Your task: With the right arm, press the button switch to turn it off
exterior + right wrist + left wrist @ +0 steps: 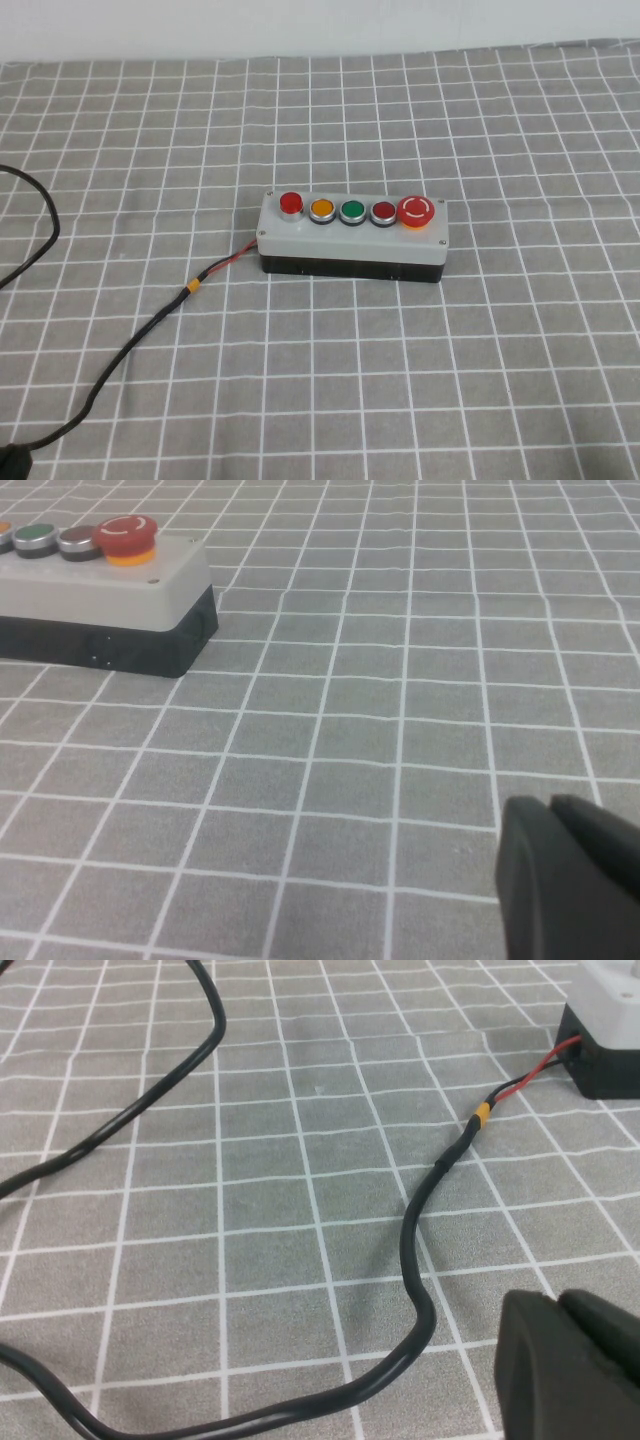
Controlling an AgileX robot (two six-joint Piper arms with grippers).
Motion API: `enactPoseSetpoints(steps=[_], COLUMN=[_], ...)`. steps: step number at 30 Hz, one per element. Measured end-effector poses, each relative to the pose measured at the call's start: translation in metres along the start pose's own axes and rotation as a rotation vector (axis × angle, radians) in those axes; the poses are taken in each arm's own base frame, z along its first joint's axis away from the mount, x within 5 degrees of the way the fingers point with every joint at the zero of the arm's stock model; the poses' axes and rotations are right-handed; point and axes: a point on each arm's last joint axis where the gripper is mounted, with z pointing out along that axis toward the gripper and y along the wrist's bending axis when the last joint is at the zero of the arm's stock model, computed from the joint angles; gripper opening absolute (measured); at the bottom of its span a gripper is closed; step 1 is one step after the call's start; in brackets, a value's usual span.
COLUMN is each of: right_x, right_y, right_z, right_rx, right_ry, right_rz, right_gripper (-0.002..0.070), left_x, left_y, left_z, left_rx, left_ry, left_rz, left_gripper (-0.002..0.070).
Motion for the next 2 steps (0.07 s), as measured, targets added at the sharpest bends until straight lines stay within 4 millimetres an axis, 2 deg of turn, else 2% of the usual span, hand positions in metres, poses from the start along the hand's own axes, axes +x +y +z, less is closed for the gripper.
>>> enactPoseSetpoints(steps=[2], right_x=[0.0], right_y=[0.0], right_z=[0.0], right_rx=[0.0], right_ry=[0.0], right_rz=[0.0], right_gripper=[-0.0016], left_x=[0.0], left_y=[0.0], left_z=[0.0], left_rx=[0.0], left_ry=[0.0], left_rz=[0.0], left_gripper=[-0.0003])
